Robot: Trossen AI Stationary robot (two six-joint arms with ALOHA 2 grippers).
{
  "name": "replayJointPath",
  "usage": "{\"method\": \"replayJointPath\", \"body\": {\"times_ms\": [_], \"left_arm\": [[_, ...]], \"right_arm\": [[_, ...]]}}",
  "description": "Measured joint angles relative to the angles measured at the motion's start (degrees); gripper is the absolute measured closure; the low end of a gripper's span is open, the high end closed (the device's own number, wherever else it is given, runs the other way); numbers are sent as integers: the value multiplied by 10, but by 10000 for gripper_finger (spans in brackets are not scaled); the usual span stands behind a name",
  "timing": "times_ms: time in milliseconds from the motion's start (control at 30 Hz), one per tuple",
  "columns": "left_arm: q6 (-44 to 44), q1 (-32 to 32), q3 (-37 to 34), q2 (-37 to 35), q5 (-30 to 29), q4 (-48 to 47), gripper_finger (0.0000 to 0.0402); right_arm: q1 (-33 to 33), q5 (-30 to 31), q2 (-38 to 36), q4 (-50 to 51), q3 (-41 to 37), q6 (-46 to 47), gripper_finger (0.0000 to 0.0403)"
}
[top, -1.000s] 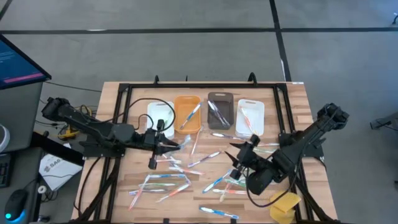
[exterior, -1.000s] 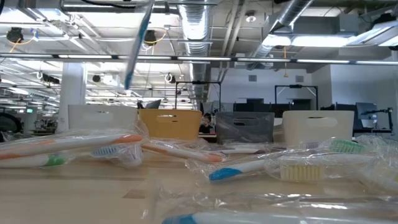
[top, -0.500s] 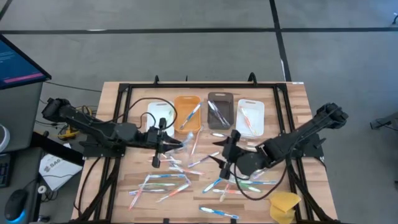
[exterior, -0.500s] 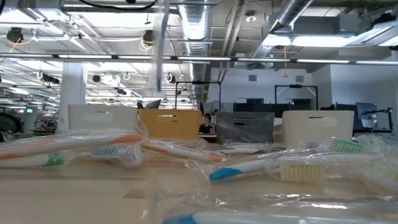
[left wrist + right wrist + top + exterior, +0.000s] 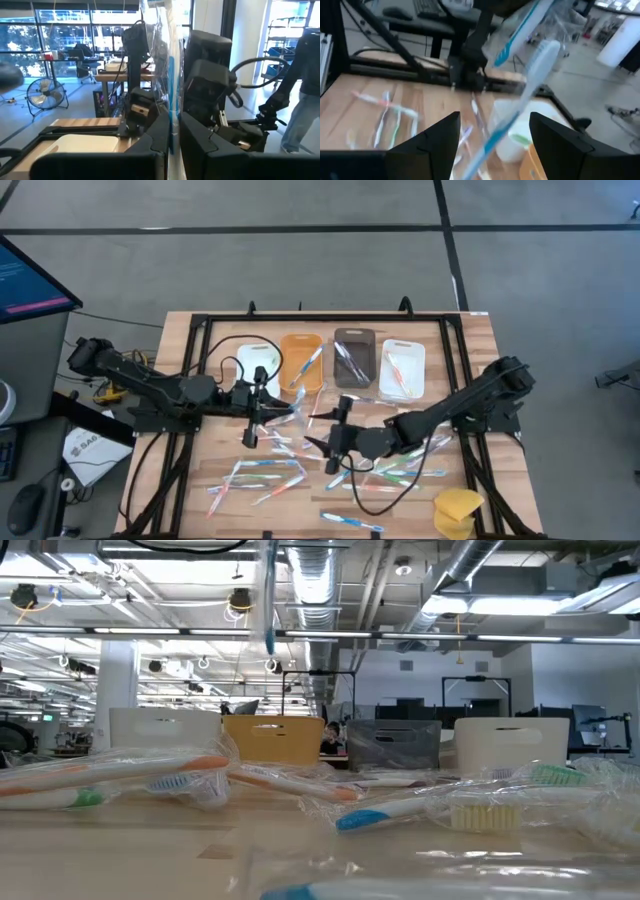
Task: Pick & Place Toothbrushes
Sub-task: Put the blue toothbrush into the orange bin
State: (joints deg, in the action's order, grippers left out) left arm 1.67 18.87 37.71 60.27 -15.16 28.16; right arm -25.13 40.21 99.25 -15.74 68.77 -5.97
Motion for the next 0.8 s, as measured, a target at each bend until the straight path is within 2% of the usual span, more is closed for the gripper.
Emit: {"method": "replayJointPath", "body": {"times_ms": [100, 233, 500, 567, 700, 800], "left_arm": [[0, 0, 0, 0, 0, 0, 382], [0, 0, 0, 0, 0, -1, 382], [0, 0, 0, 0, 6, -1, 382], [0, 0, 0, 0, 6, -1, 382], [0, 0, 0, 0, 6, -1, 382], [0, 0, 0, 0, 6, -1, 381]], "right_arm": [[12, -4, 12, -32, 1, 0, 170], [30, -44, 25, -63, 0, 0, 170], [60, -80, 25, -85, 0, 3, 170], [67, -111, 25, -89, 0, 4, 172], [77, -148, 25, -84, 0, 14, 201], [77, -149, 25, -73, 0, 14, 252]]}}
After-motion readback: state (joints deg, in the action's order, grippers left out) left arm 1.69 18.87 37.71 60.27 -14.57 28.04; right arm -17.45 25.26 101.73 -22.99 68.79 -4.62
